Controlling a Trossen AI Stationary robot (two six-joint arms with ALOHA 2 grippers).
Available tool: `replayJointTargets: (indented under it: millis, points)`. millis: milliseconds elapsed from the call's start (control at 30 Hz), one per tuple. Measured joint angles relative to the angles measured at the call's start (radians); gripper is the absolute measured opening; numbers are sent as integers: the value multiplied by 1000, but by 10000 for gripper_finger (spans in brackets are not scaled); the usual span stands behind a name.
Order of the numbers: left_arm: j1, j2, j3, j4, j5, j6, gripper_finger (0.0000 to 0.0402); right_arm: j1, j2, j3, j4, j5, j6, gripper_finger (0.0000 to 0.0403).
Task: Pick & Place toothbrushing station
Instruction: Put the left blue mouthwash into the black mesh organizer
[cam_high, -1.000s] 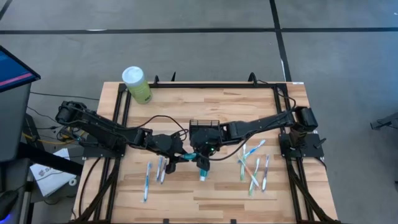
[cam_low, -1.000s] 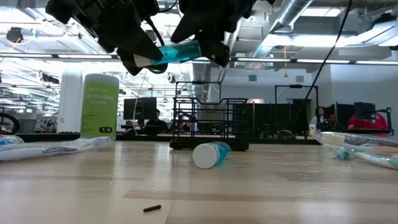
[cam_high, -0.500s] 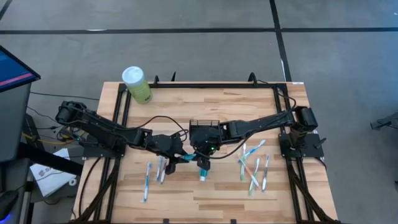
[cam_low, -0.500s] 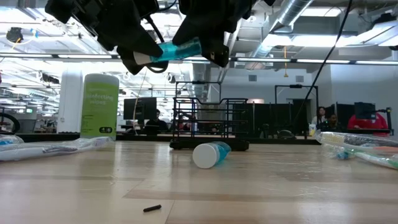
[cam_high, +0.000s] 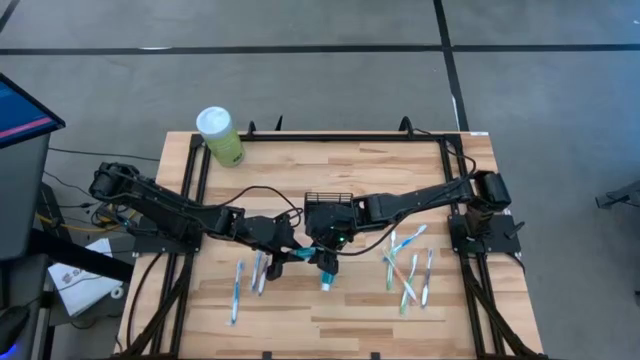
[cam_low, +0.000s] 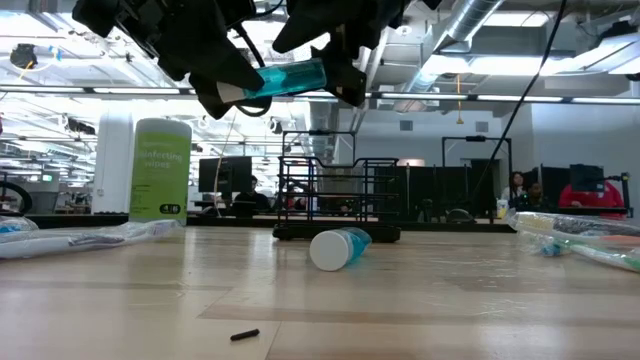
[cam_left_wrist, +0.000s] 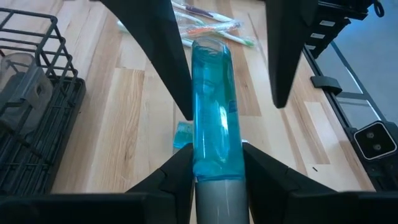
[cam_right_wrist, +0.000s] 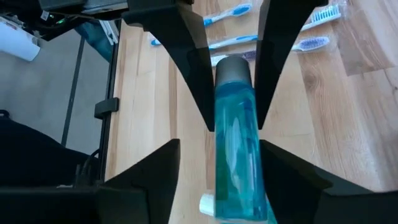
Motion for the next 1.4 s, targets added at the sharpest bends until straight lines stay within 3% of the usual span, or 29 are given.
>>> replayJointTargets:
  millis: [300,800,1400]
  points:
    - [1,0,0,20,-5,0,108,-1,0,0,1,0,16,192]
    - [1,0,0,27,4,-2,108,-11,0,0,-10,-18,19,81]
    - [1,-8,0,35,29,-48,130,-10,0,0,-55,-29,19,87]
